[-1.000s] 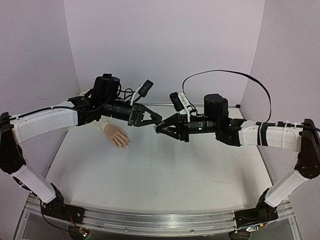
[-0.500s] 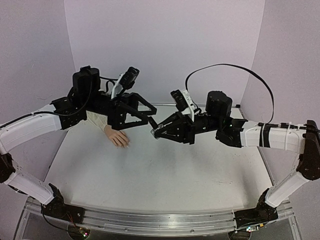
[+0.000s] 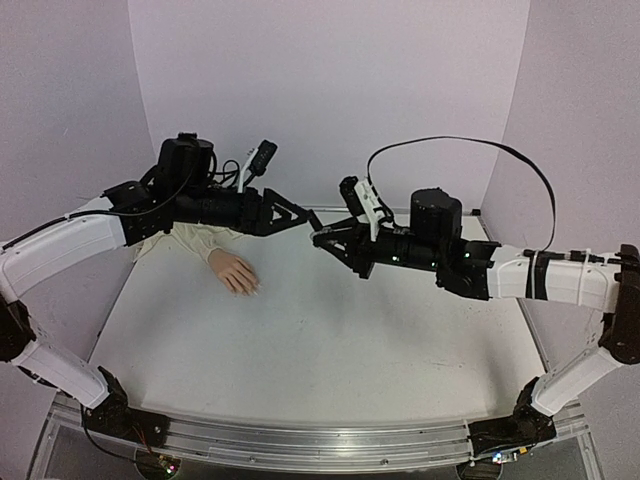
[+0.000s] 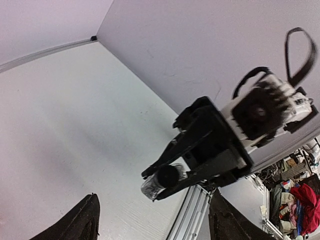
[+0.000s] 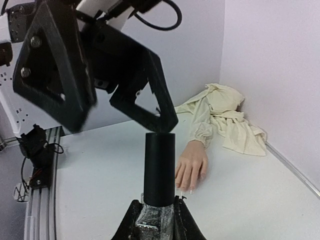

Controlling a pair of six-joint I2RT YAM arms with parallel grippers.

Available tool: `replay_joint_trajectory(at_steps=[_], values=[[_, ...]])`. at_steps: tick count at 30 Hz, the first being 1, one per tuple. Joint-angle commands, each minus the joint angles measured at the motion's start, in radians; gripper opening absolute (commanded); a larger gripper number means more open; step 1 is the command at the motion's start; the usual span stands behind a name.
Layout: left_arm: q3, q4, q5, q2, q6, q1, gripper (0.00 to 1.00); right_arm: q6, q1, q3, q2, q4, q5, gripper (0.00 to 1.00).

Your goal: Paint the nails

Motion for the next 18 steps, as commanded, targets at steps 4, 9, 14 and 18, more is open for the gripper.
replay_joint_trajectory(at_steps=[4,9,14,18], values=[[0.038,0.023,-0.166,0.034,-0.103,-0.036,0.76,-0.098,0.085,0.035,-0.011,0.026,0.281,0.00],[0.049,0.070,-0.204,0.069,-0.119,-0.070,0.74,-0.122,0.120,0.049,0.011,0.023,0.364,0.00],[0.073,0.082,-0.209,0.113,-0.131,-0.093,0.50,-0.124,0.138,0.044,0.019,0.053,0.443,0.00],[0.084,0.088,-0.198,0.132,-0.123,-0.104,0.29,-0.117,0.140,0.030,0.021,0.087,0.457,0.00]])
